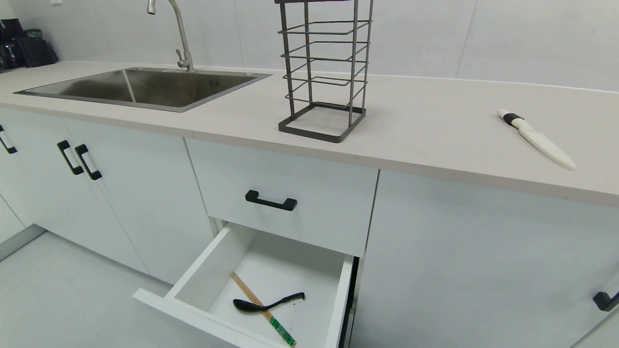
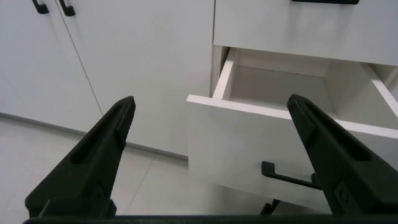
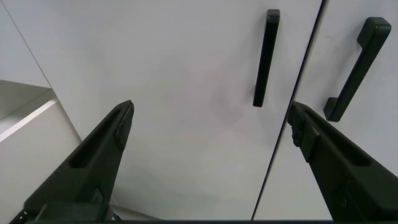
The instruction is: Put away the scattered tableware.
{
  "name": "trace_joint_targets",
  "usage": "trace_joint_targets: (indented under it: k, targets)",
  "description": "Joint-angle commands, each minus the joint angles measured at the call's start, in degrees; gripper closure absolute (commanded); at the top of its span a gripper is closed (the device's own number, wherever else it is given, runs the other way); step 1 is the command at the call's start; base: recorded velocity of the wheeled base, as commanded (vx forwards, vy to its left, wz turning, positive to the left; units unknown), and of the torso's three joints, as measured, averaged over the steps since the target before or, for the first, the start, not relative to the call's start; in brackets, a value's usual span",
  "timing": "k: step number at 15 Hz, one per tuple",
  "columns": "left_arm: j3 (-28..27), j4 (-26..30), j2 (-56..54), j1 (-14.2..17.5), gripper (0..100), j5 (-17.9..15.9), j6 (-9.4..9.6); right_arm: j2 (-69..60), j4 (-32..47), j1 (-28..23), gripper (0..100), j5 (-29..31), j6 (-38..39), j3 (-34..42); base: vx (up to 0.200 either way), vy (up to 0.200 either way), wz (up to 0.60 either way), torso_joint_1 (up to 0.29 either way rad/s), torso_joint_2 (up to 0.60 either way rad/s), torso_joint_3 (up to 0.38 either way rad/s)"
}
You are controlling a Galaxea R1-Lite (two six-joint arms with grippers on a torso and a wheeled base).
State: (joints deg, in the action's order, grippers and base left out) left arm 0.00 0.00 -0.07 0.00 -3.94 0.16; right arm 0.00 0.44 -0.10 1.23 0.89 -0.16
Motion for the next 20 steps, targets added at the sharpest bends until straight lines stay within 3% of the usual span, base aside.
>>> trace_joint_targets:
  k: [1, 7, 9, 10, 11, 12, 13, 15, 16, 17, 20]
  targets:
    - [0.00, 0.00, 0.07, 0.00, 0, -0.02, -0.07, 0.18, 0.00, 0.01, 0, 0.00, -0.01, -0.02, 0.000, 0.000, 0.00, 0.000, 0.00, 0.000]
    - [0.00, 0.00, 0.07, 0.00, 0, -0.28, -0.07, 0.18, 0.00, 0.01, 0, 0.00, 0.16, -0.02, 0.000, 0.000, 0.00, 0.000, 0.00, 0.000]
    - [0.00, -0.09, 0.07, 0.00, 0, -0.63, 1.25, 0.18, 0.00, 0.01, 0, 0.00, 0.16, -0.02, 0.000, 0.000, 0.00, 0.000, 0.00, 0.000]
    - [-0.97, -3.34, 0.07, 0.00, 0, -1.95, 2.48, 0.18, 0.00, 0.01, 0, 0.00, 0.16, -0.02, 0.000, 0.000, 0.00, 0.000, 0.00, 0.000]
    - [-7.03, -11.34, 1.04, 0.26, 0, -2.57, 2.30, 0.18, 0.00, 0.01, 0, 0.00, 0.25, -0.02, 0.000, 0.000, 0.00, 0.000, 0.00, 0.000]
    - [-14.68, -13.10, 7.19, 1.05, 0, -2.74, 3.01, 0.18, 0.00, 0.01, 0, 0.00, 0.16, -0.02, 0.000, 0.000, 0.00, 0.000, 0.00, 0.000]
    - [-18.02, -11.43, 11.15, 0.88, 0, -3.97, 3.27, 0.09, 0.00, 0.01, 0, 0.00, 0.16, -0.02, 0.000, 0.000, 0.00, 0.000, 0.00, 0.000]
    - [-18.28, -5.71, 18.62, -0.18, 0, -8.63, 1.78, 0.18, 0.00, 0.01, 0, 0.00, 0.16, -0.02, 0.000, 0.000, 0.00, 0.000, 0.00, 0.000]
    - [-18.11, -3.60, 21.08, -0.18, 0, -8.98, 0.11, 0.18, 0.00, 0.01, 0, 0.00, 0.16, -0.02, 0.000, 0.000, 0.00, 0.000, 0.00, 0.000]
    - [-18.02, 0.53, 27.58, -0.44, 0, -10.92, -3.06, 0.18, 0.00, 0.01, 0, 0.00, 0.16, -0.02, 0.000, 0.000, 0.00, 0.000, 0.00, 0.000]
    - [-17.31, 6.50, 36.81, -0.62, 0, -13.90, -3.15, 0.18, 0.00, 0.01, 0, 0.00, 0.16, -0.02, 0.000, 0.000, 0.00, 0.000, 0.00, 0.000]
